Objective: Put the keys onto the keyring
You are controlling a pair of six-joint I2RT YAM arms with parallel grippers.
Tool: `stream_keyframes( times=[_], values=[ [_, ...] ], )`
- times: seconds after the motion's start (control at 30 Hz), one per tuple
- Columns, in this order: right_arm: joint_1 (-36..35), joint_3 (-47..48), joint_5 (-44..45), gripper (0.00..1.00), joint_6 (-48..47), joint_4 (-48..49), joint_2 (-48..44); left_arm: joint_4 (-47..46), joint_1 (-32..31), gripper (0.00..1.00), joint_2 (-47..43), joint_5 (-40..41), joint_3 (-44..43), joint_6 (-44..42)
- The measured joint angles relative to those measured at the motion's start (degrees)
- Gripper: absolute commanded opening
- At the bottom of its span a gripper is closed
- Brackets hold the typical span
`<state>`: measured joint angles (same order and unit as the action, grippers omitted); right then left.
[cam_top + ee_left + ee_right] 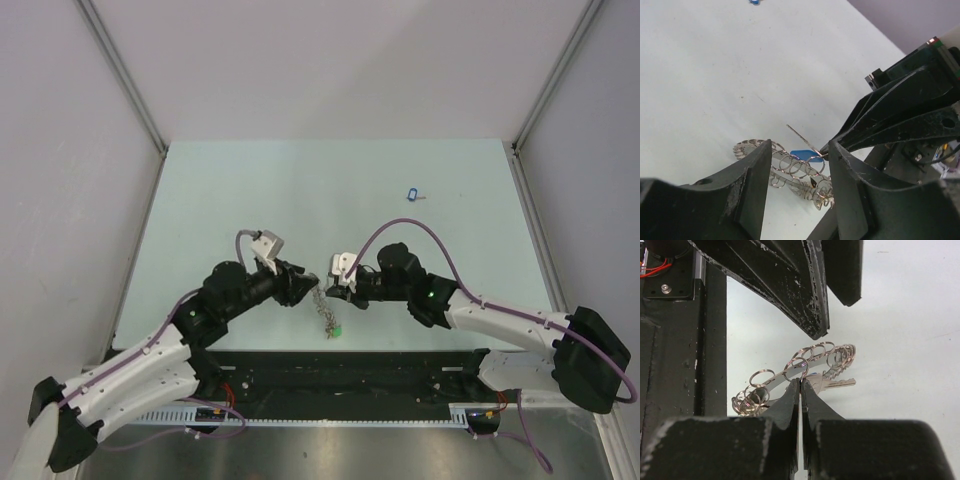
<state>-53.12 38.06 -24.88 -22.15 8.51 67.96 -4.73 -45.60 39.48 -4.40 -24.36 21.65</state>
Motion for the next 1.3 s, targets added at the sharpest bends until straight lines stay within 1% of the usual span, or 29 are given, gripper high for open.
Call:
stream_keyframes(
  times=[0.07, 0.2, 0.27, 0.37, 0.47, 0.53, 0.73, 0.9, 0.97, 1.07, 1.1, 1.17, 1.2, 1.3],
  values=[
    [0.07, 0.0, -0.09, 0.0, -0.17, -0.11, -0.07, 3.15, 0.0, 0.54, 1.9, -1.75, -3.34, -2.95],
    [0.09, 0.0, -0.37, 0.0, -0.68, -0.5, -0.37, 11.21, 0.04, 0.54, 7.67, -7.69, -10.49, -9.99],
    [0.09, 0.0, -0.46, 0.0, -0.87, -1.01, -0.94, 15.5, 0.09, 0.51, 10.45, -11.58, -13.86, -13.64],
    [0.09, 0.0, -0.63, 0.0, -1.11, -1.4, -1.88, 20.85, 0.22, 0.47, 13.68, -16.48, -17.86, -18.86],
    [0.04, 0.0, -0.63, 0.0, -1.49, -1.46, -2.16, 25.53, 0.42, 0.48, 16.55, -19.93, -21.35, -22.69],
    [0.04, 0.0, -0.63, 0.0, -1.7, -1.49, -2.21, 27.08, 0.52, 0.48, 17.46, -20.79, -22.36, -24.06],
    [0.04, 0.11, -0.57, 0.0, -2.03, -1.66, -2.21, 29.0, 1.2, 0.53, 16.2, -20.46, -22.25, -24.68],
    [0.61, 1.64, 0.61, 0.0, -2.12, -3.19, -1.86, 29.09, 2.29, 0.58, 12.02, -17.49, -22.21, -24.41],
    [1.7, 2.71, 1.31, 0.0, -2.1, -3.96, -1.18, 29.05, 3.34, 0.62, 10.4, -15.41, -22.18, -24.04],
    [4.17, 5.42, 2.43, 0.0, -2.08, -4.55, 0.96, 29.03, 6.56, 0.66, 8.83, -12.52, -22.14, -23.23],
    [5.4, 6.71, 2.89, 0.0, -2.05, -4.61, 2.12, 29.0, 8.22, 0.7, 8.57, -11.67, -22.14, -22.91],
    [7.48, 8.94, 3.67, 0.0, -1.97, -4.55, 4.17, 29.05, 11.47, 0.74, 8.26, -9.81, -22.14, -22.16],
    [9.09, 10.54, 4.11, 0.0, -1.9, -4.48, 5.81, 29.03, 13.81, 0.78, 8.11, -9.07, -22.14, -21.73],
    [13.07, 15.41, 5.92, 0.0, -1.38, -3.87, 10.67, 28.63, 19.3, 0.86, 7.58, -6.69, -21.66, -20.98]
  ],
)
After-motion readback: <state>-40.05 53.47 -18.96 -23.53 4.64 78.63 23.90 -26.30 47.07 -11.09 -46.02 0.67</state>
